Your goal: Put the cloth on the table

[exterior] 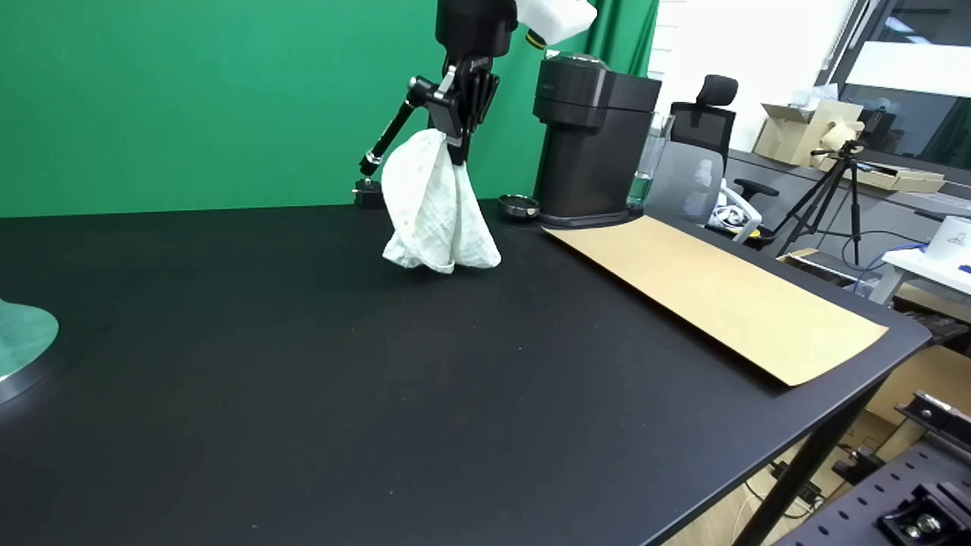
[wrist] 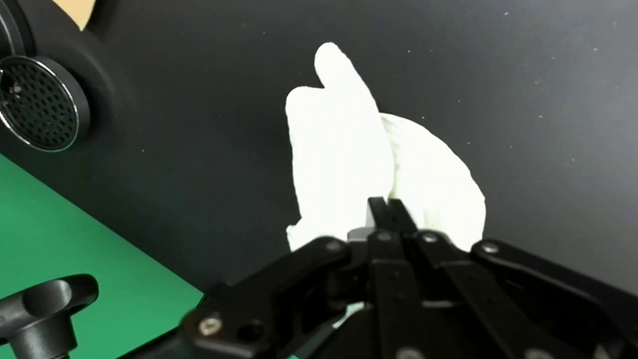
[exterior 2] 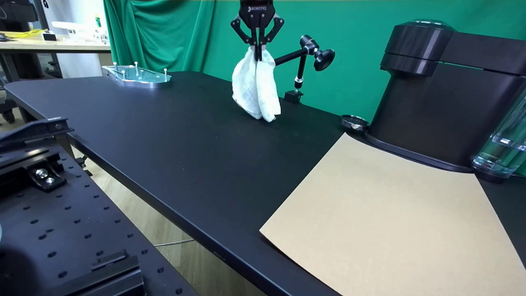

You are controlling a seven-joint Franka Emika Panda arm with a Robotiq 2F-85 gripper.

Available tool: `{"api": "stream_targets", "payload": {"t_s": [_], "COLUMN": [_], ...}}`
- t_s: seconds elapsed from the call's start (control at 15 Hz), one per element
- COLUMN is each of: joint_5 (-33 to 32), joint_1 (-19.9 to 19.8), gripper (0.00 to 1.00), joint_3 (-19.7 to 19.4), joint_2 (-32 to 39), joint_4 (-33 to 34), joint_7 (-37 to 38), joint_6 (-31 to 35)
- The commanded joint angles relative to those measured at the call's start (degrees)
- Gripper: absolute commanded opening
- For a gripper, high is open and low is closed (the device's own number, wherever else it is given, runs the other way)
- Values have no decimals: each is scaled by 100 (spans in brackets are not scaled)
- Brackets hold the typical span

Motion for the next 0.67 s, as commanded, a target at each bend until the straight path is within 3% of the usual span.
{"api": "stream_targets", "payload": {"t_s": [0.0,0.6], "joint_5": [740,1328], "joint_1": [-89,401], "gripper": [1,1], "joint_3": [218,163], "joint_2": [-812,-2160], "joint_4": [-641,-1726], "joint_7": [-308,-490], "joint_6": [-120,-536]}}
